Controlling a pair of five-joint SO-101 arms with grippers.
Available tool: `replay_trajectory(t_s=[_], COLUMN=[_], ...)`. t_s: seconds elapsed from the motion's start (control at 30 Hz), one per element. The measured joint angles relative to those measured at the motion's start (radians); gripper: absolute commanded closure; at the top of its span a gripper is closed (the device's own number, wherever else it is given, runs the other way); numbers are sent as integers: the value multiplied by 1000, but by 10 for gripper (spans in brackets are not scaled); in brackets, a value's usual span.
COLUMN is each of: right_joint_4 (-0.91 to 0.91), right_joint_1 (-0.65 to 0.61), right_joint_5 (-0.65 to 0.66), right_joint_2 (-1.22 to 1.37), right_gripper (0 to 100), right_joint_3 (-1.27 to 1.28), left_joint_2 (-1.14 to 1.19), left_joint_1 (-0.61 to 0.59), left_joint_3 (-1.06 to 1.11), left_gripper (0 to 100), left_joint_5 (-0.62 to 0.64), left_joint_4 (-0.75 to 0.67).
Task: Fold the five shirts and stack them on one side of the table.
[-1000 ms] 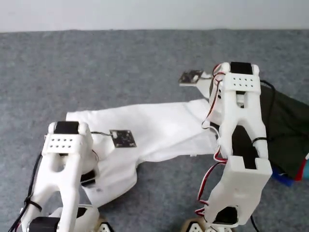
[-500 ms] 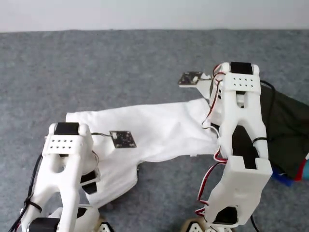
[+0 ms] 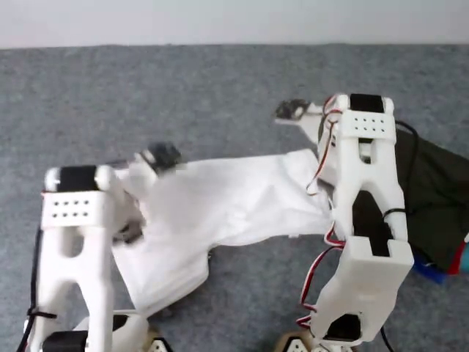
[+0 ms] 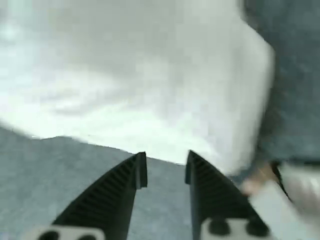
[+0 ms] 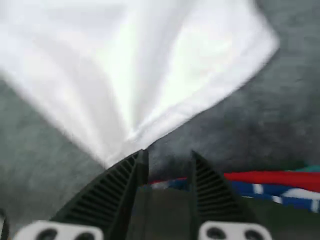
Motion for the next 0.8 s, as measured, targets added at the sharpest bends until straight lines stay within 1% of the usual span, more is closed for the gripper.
replay_trajectory(t_s=[0.13, 0.2, 0.3, 0.43, 0.57, 0.7, 0.8], right_joint_4=[-183, -247, -305, -377, -459, -496, -502], right_joint_1=[-32, -57, -95, -115, -101, -68, -52], right_joint_5=[-239, -342, -410, -433, -497, -522, -523], right_joint_2=[0, 0, 17, 121, 221, 276, 282], right_gripper=[990, 988, 989, 989, 989, 989, 989], right_joint_3=[0, 0, 0, 0, 0, -2, -2], left_joint_2=[2, 23, 124, 321, 512, 678, 738], left_joint_1=[-31, -34, -37, -37, -35, -44, -71], left_joint_3=[-17, 0, 12, 12, -34, -117, -206], left_gripper=[982, 984, 984, 984, 984, 984, 984], left_joint_5=[229, 318, 390, 408, 410, 402, 404], left_joint_4=[-222, -315, -390, -453, -489, -482, -428])
